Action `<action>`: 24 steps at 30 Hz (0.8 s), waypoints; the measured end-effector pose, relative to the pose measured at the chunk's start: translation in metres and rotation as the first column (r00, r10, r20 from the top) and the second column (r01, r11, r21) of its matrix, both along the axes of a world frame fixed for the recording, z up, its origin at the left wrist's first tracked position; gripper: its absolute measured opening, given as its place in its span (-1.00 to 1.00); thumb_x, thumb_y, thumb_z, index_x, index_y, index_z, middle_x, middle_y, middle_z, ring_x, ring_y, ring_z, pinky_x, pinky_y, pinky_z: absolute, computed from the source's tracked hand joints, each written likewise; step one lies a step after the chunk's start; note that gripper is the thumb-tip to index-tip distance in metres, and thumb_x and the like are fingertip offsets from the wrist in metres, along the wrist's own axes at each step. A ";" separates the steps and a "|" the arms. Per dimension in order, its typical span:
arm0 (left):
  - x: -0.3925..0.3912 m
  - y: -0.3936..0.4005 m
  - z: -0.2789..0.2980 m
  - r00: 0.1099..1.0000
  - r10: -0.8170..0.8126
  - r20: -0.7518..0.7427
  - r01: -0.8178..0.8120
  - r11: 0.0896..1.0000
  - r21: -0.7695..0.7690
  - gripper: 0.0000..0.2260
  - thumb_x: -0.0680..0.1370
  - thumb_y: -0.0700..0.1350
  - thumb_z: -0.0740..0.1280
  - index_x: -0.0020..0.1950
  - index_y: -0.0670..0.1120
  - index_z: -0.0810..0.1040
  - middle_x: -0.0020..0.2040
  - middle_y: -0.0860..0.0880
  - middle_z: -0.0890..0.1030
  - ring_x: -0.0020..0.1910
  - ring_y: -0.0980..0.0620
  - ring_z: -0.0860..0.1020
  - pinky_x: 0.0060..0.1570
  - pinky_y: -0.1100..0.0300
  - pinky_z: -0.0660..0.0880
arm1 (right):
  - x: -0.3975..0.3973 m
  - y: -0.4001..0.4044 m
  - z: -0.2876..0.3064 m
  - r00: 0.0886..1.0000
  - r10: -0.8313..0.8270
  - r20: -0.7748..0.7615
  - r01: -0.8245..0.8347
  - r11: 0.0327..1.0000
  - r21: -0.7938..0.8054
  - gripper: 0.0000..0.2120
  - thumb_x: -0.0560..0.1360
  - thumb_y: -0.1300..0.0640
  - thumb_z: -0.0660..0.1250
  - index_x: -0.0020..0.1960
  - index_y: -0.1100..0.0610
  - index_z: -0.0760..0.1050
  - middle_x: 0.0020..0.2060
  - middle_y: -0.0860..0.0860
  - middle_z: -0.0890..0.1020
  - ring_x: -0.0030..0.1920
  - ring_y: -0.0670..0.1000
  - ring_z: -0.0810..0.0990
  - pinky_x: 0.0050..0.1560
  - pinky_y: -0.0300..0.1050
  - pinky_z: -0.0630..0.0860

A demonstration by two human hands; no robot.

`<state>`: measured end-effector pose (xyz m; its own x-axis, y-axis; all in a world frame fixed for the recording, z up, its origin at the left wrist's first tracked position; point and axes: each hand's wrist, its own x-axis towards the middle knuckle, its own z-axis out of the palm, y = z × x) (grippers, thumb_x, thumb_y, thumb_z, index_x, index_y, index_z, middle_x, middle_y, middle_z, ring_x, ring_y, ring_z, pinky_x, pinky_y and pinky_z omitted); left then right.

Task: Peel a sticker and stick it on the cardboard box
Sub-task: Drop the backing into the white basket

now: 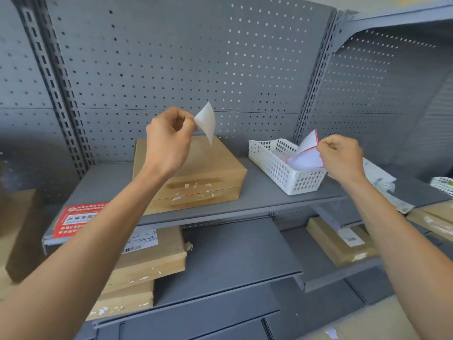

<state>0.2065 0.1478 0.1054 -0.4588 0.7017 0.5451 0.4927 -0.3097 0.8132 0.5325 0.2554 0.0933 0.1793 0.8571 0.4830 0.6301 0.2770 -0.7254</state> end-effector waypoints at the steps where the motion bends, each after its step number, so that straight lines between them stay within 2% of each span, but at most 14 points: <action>1: 0.005 0.003 -0.001 1.000 -0.003 0.005 0.003 1.000 0.000 -0.85 0.54 -0.10 0.27 -0.13 -0.07 0.62 -0.16 -0.01 0.71 -0.07 -0.05 0.67 0.02 -0.01 0.57 | 0.008 0.003 -0.003 0.999 -0.010 0.031 0.010 1.000 -0.026 -0.86 0.48 0.20 0.29 -0.20 0.12 0.61 -0.30 0.03 0.61 -0.17 0.05 0.54 -0.05 -0.07 0.48; 4: 0.019 0.011 -0.004 1.000 -0.004 0.009 0.004 1.000 0.001 -0.86 0.55 -0.11 0.28 -0.11 -0.08 0.63 -0.18 0.01 0.71 -0.12 0.01 0.66 -0.04 0.08 0.56 | 0.026 0.008 -0.008 0.989 -0.007 0.149 0.023 0.994 -0.107 -0.85 0.47 0.20 0.31 -0.25 0.14 0.61 -0.34 -0.01 0.62 -0.15 0.09 0.57 -0.07 -0.08 0.48; 6: 0.026 0.014 -0.005 1.000 -0.006 0.009 0.006 1.000 0.003 -0.85 0.55 -0.12 0.28 -0.11 -0.10 0.63 -0.23 0.07 0.69 -0.21 0.11 0.61 -0.13 0.17 0.52 | 0.033 0.012 -0.011 0.976 -0.007 0.218 0.040 0.988 -0.147 -0.85 0.45 0.18 0.34 -0.24 0.15 0.65 -0.27 0.04 0.68 -0.09 0.14 0.61 -0.05 -0.02 0.52; 7: 0.030 0.015 -0.005 1.000 -0.006 0.006 0.006 1.000 0.004 -0.85 0.55 -0.12 0.28 -0.11 -0.11 0.63 -0.25 0.10 0.67 -0.25 0.17 0.58 -0.17 0.22 0.48 | 0.035 0.014 -0.011 0.968 -0.022 0.251 0.064 0.985 -0.160 -0.84 0.45 0.16 0.34 -0.23 0.16 0.67 -0.23 0.07 0.70 -0.07 0.14 0.59 -0.05 -0.02 0.47; 9: 0.035 0.016 -0.006 1.000 -0.003 -0.004 0.003 1.000 0.005 -0.85 0.55 -0.13 0.28 -0.12 -0.10 0.63 -0.27 0.13 0.66 -0.28 0.22 0.55 -0.22 0.28 0.44 | 0.034 0.018 -0.012 0.938 -0.070 0.339 0.134 0.976 -0.169 -0.79 0.45 0.12 0.34 -0.24 0.23 0.65 -0.19 0.15 0.72 -0.12 0.15 0.52 -0.06 -0.03 0.25; 11: 0.037 0.014 -0.006 1.000 -0.002 -0.010 0.002 1.000 0.002 -0.85 0.55 -0.12 0.28 -0.13 -0.08 0.63 -0.26 0.11 0.67 -0.26 0.16 0.57 -0.22 0.23 0.45 | 0.032 0.020 -0.012 0.893 -0.109 0.436 0.196 0.967 -0.161 -0.76 0.45 0.10 0.32 -0.30 0.22 0.60 -0.19 0.17 0.73 -0.18 0.16 0.50 -0.03 0.00 0.13; 13: 0.038 0.013 -0.006 1.000 0.001 -0.009 -0.001 1.000 -0.005 -0.84 0.54 -0.11 0.27 -0.14 -0.07 0.63 -0.23 0.07 0.68 -0.22 0.07 0.59 -0.20 0.17 0.45 | 0.031 0.020 -0.010 0.872 -0.117 0.476 0.213 0.965 -0.152 -0.76 0.46 0.09 0.32 -0.30 0.20 0.60 -0.21 0.16 0.73 -0.18 0.17 0.51 -0.03 0.02 0.13; 16: 0.038 0.009 -0.004 1.000 0.016 -0.013 -0.016 1.000 -0.014 -0.84 0.55 -0.11 0.27 -0.14 -0.06 0.63 -0.21 0.03 0.69 -0.22 0.07 0.59 -0.20 0.16 0.46 | 0.027 0.017 -0.007 0.892 -0.151 0.427 0.201 0.977 -0.075 -0.76 0.48 0.11 0.29 -0.23 0.25 0.59 -0.23 0.18 0.71 -0.13 0.23 0.56 0.00 0.05 0.19; 19: 0.037 0.006 -0.002 0.999 0.028 -0.021 -0.028 1.000 -0.007 -0.84 0.56 -0.12 0.26 -0.13 -0.08 0.62 -0.20 0.00 0.70 -0.14 -0.02 0.62 -0.15 0.12 0.51 | 0.016 0.007 0.001 0.927 -0.179 0.330 0.181 0.983 0.024 -0.81 0.49 0.14 0.24 -0.21 0.24 0.50 -0.28 0.14 0.64 -0.17 0.25 0.51 0.07 0.07 0.35; 21: 0.035 0.002 0.000 0.999 0.040 -0.031 -0.040 0.999 0.001 -0.84 0.57 -0.13 0.26 -0.13 -0.08 0.62 -0.20 0.01 0.70 -0.13 -0.03 0.63 -0.08 0.09 0.52 | 0.002 -0.004 0.011 0.955 -0.133 0.266 0.123 0.991 0.057 -0.85 0.52 0.12 0.24 -0.14 0.19 0.50 -0.27 0.08 0.59 -0.15 0.19 0.45 0.10 0.11 0.45; 24: 0.034 -0.006 0.000 0.992 0.081 -0.096 -0.078 0.996 0.031 -0.84 0.58 -0.12 0.27 -0.12 -0.08 0.61 -0.21 0.00 0.70 -0.16 0.02 0.62 -0.04 0.12 0.52 | -0.029 -0.021 0.024 0.979 0.008 0.204 -0.032 0.993 0.114 -0.84 0.55 0.09 0.26 -0.12 0.14 0.54 -0.26 0.04 0.63 -0.14 0.14 0.51 -0.05 0.01 0.47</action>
